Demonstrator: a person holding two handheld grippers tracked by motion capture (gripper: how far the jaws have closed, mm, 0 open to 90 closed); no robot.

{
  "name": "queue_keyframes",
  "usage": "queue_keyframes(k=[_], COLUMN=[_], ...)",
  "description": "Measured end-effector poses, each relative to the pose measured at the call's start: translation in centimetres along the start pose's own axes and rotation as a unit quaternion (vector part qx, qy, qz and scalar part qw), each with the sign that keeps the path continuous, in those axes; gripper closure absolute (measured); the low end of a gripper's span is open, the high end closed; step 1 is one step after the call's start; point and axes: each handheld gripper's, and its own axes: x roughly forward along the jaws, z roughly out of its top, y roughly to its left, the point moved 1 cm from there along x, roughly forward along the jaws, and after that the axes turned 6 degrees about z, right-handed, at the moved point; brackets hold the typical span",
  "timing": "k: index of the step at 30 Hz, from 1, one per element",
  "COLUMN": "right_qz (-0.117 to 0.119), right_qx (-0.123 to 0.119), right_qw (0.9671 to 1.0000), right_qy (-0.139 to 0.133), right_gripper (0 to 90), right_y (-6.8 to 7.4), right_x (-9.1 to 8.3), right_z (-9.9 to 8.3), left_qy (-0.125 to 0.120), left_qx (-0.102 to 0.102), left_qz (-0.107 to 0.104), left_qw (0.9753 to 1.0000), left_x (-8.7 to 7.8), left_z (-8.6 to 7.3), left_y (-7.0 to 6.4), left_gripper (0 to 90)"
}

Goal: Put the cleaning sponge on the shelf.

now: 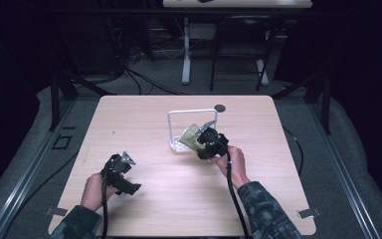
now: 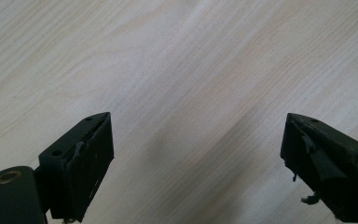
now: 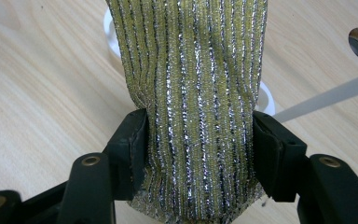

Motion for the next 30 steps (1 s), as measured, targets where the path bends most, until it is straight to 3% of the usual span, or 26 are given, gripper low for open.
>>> queue_keyframes(k=[12,30], right_qz=[-0.012,-0.044], right_qx=[0.024,0.02], right_qw=[0.9996,0.9986], right_qy=[0.009,0.023], right_gripper=[40.7,37.7], right_y=[-0.1,0.4], right_x=[2.2,5.0], right_z=[1.1,2.2], left_qy=[0.001,0.001], left_qx=[0.001,0.003], left_qz=[0.0,-0.004], left_qw=[1.0,1.0], left_x=[0.0,0.1], left_z=[0.0,0.0], left_y=[0.0,-0.1], left_gripper=[9.5,9.5])
